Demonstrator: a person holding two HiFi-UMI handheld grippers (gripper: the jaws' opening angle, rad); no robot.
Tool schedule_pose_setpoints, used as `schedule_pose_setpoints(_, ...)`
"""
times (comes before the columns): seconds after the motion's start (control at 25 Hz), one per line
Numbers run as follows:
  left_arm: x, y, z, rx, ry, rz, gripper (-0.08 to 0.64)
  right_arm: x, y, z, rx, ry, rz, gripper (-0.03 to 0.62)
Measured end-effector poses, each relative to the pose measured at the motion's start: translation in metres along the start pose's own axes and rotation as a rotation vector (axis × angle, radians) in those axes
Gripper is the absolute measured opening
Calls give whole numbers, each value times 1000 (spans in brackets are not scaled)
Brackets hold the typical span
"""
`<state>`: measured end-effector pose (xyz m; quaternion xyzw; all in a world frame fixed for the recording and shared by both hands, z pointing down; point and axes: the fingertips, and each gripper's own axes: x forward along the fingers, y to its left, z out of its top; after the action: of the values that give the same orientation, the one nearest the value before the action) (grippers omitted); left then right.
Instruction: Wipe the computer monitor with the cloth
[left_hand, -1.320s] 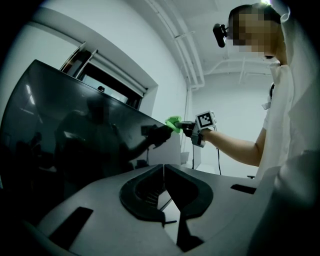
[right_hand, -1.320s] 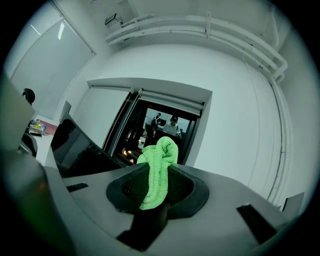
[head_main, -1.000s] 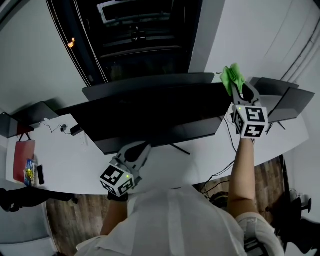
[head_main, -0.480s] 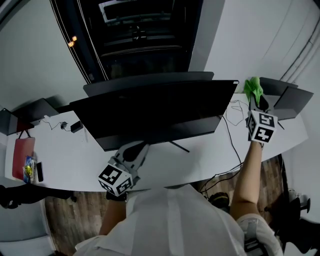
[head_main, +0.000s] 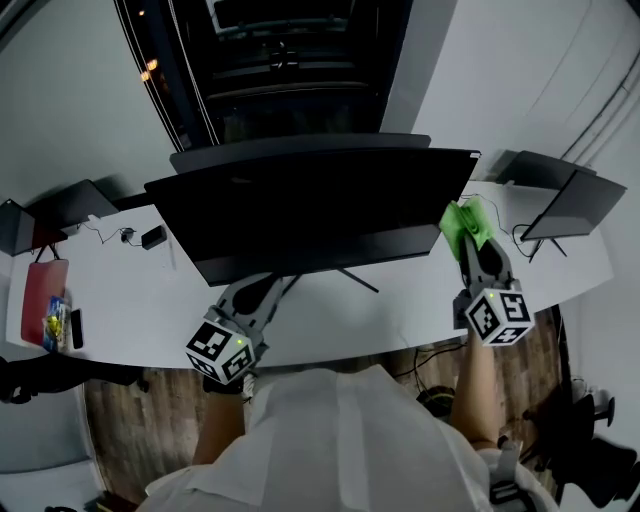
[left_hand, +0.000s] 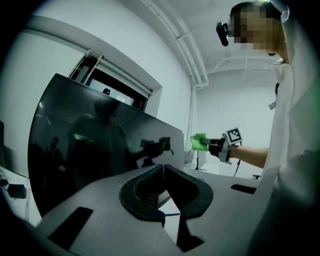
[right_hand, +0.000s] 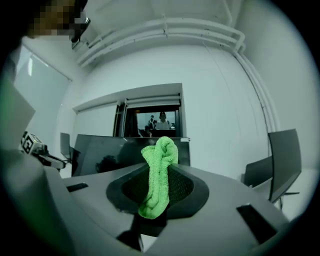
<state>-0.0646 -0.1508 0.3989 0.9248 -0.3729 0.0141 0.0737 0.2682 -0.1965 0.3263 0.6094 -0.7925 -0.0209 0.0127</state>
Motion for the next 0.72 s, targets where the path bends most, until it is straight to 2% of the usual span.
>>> schedule_pose_setpoints(0.12,-8,9,-3,-2,-5,34,21,-2,45,-18,4,-3,108,72)
schedule_pose_setpoints(0.2,-12,17,-5,-1,-12,61,21,-3,70,-29,-11,3,165,72)
schedule_pose_setpoints(0.28,-16,23,-7,-1,-16,85,21,-5,90,-40,14,9,210,72)
schedule_pose_setpoints(0.36,-21,28,-10,-4,-15,106,21,-8,107,-54,49,25,246,72)
schedule_pose_setpoints(0.56,-33,30,-20,-11,-8,132,21,-21,152,-80,46,75,335,72)
schedule_pose_setpoints(0.72,-40,30,-22,-21,-12,143,21,-31,162,-87,95,94,349,72)
